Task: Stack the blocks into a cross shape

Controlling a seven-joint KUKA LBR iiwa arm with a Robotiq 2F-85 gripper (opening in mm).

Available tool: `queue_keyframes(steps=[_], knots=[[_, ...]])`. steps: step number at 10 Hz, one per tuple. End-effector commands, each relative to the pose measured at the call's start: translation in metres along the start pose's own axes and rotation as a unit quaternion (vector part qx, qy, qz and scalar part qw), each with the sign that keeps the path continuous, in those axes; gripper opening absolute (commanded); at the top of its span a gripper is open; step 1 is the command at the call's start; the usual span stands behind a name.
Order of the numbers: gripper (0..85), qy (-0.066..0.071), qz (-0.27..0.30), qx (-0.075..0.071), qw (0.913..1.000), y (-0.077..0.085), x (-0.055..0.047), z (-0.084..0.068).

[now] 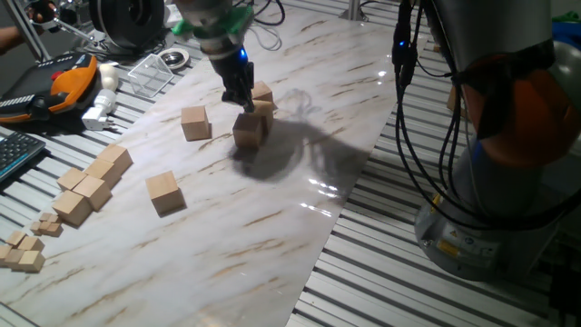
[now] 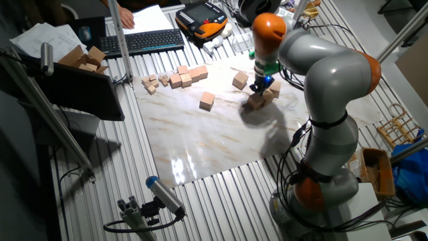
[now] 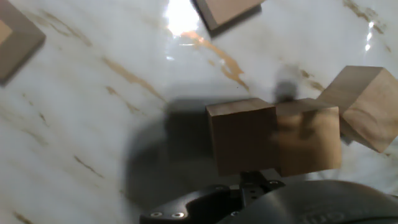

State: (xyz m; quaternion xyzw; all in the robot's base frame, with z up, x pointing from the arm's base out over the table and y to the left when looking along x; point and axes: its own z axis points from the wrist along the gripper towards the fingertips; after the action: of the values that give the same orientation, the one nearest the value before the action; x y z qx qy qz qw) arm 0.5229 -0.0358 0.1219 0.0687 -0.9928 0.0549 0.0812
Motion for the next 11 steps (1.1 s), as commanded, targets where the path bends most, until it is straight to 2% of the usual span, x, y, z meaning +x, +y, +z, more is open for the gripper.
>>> queue_keyframes(steps=[1, 4, 6, 7, 11], knots=[[0.0, 0.001, -0.002, 0.0, 1.0, -0.001, 0.0, 0.002], [0.0, 0.001, -0.004, -0.004, 1.0, -0.002, -0.003, 0.014], [0.0, 0.009, -0.008, -0.007, 0.9999, -0.003, -0.002, 0.022], [0.0, 0.015, -0.01, -0.01, 0.9998, -0.003, 0.0, 0.025], [0.0, 0.022, -0.014, -0.011, 0.9996, -0.002, 0.009, 0.035]])
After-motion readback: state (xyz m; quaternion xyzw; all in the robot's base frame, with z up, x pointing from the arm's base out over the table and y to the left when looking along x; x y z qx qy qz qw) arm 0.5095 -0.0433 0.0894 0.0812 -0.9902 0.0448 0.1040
